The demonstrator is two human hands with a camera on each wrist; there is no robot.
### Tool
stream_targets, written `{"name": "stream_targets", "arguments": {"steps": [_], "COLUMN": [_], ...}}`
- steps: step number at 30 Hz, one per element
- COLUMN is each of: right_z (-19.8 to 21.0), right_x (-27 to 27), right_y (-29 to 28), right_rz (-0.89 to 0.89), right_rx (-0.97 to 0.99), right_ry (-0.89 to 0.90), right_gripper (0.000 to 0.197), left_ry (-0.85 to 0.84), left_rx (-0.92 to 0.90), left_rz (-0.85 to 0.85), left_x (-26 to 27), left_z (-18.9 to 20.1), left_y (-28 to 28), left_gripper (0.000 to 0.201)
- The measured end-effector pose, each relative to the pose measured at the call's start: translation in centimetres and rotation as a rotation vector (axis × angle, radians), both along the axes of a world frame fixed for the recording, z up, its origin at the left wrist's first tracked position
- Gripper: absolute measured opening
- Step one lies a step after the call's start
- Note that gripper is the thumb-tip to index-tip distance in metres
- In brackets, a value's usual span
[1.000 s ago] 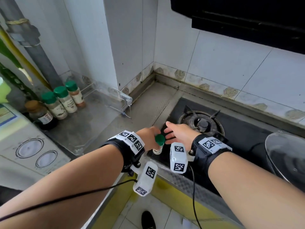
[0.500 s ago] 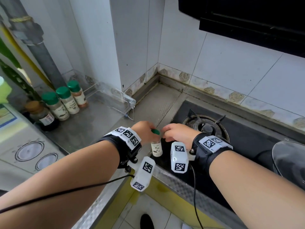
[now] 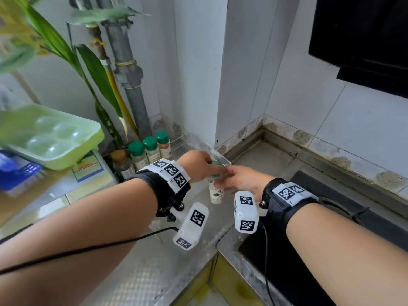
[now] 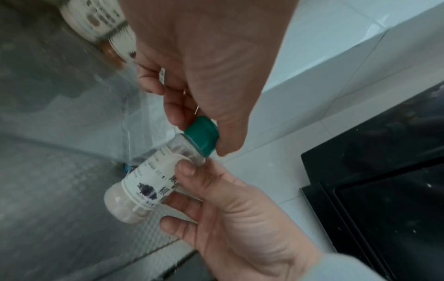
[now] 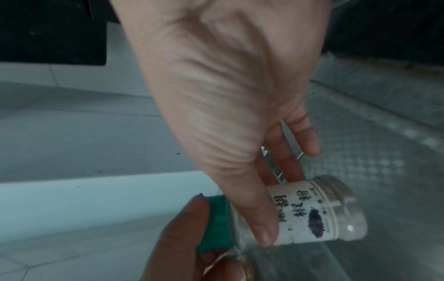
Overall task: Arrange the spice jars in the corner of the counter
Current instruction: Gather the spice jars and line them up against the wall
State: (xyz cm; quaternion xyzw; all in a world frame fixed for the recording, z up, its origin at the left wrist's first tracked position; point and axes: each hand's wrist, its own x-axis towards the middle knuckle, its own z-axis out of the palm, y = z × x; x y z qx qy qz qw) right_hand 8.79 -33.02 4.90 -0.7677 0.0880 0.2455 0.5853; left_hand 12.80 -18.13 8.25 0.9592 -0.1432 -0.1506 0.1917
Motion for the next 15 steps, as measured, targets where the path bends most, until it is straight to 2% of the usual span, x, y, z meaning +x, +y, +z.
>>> {"name": "stream_targets", "arguments": {"steps": [4,6,10,15], "right_z": [0.6,0.9,1.2,0.8], "right_x": [3.3,5.1,8.2,11.1], "right_y": [2.4,3.7,6.2,8.5], "right_rz": [0.0,-0.032,-0.083,-0.054], "right_rx": [0.001,-0.018,-0.052,-0.056], "right_ry": [-0.058,-0.116,-0.203,-0.238], "right_gripper": [0.024,0.033,0.041,0.048], "left_ry": [-0.055,-0.126,-0.162,-0.153], "left_rx": [-0.13,-0.147,-0.059,0.056], "left_rz": [0.11,0.173,0.264,0.288], "left_x": [1.5,2.6,4.5,5.3], "left_z": [1.2,2.0,2.9,3.0], "left_y": [3.2,5.0,8.2,9.8], "left_gripper": [0.041,0.036,0.036,0.045]}}
